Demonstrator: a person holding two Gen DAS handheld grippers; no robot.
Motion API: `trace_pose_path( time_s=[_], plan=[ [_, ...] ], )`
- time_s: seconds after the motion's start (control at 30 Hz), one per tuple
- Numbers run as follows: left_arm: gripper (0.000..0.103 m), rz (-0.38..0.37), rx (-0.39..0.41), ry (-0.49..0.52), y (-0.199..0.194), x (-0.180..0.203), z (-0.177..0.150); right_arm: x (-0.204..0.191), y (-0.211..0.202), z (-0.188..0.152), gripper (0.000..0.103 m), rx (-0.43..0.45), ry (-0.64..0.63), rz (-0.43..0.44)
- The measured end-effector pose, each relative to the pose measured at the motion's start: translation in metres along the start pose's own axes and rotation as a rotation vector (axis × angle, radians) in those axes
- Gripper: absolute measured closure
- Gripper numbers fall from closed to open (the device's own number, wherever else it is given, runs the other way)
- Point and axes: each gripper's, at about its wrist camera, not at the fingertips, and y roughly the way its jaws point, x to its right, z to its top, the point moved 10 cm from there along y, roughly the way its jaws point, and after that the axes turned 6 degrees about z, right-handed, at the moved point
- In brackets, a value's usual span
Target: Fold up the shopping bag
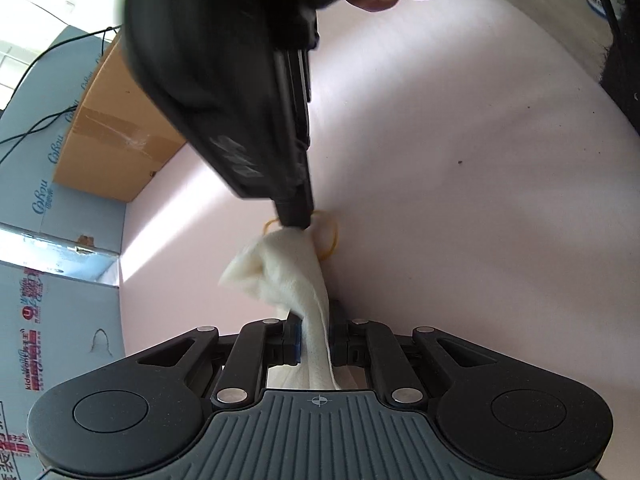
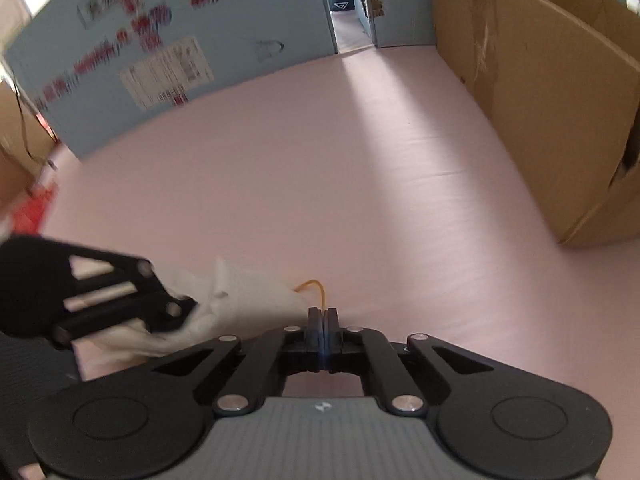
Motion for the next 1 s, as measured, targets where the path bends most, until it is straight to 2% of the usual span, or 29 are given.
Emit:
trace_pose_path(
  time_s=[0.1, 0.23, 0.4, 0.53, 0.7, 0.77, 0.87, 1.0],
  plan=[
    [0.095, -0.009, 0.011, -0.016, 0.000, -0.001, -0.002, 0.017, 0.000, 0.003, 0.103, 0.046, 0.238, 0.157],
    [0.095, -0.021, 0.020, -0.033, -0.001, -0.003, -0.003, 0.036, 0.004, 0.011, 0.103, 0.095, 0.616, 0.552],
    [0.095, -0.028, 0.022, -0.034, -0.001, -0.004, -0.004, 0.042, 0.018, 0.008, 0.103, 0.065, 0.774, 0.708],
    [0.095, -0.037, 0.021, -0.033, 0.000, -0.005, -0.005, 0.026, 0.019, 0.015, 0.103, 0.000, 0.734, 0.756],
    [0.095, -0.047, 0.033, -0.078, 0.000, -0.008, -0.007, -0.004, 0.014, 0.019, 0.102, -0.097, 0.571, 0.769],
    [0.095, -0.054, 0.042, -0.107, -0.001, -0.010, -0.008, -0.013, 0.013, 0.016, 0.102, -0.134, 0.489, 0.748],
    [0.095, -0.063, 0.056, -0.146, -0.001, -0.012, -0.010, -0.018, 0.007, 0.014, 0.102, -0.167, 0.433, 0.727],
    [0.095, -0.067, 0.072, -0.232, -0.003, -0.015, -0.013, -0.033, 0.002, 0.020, 0.099, -0.242, 0.265, 0.673]
  ],
)
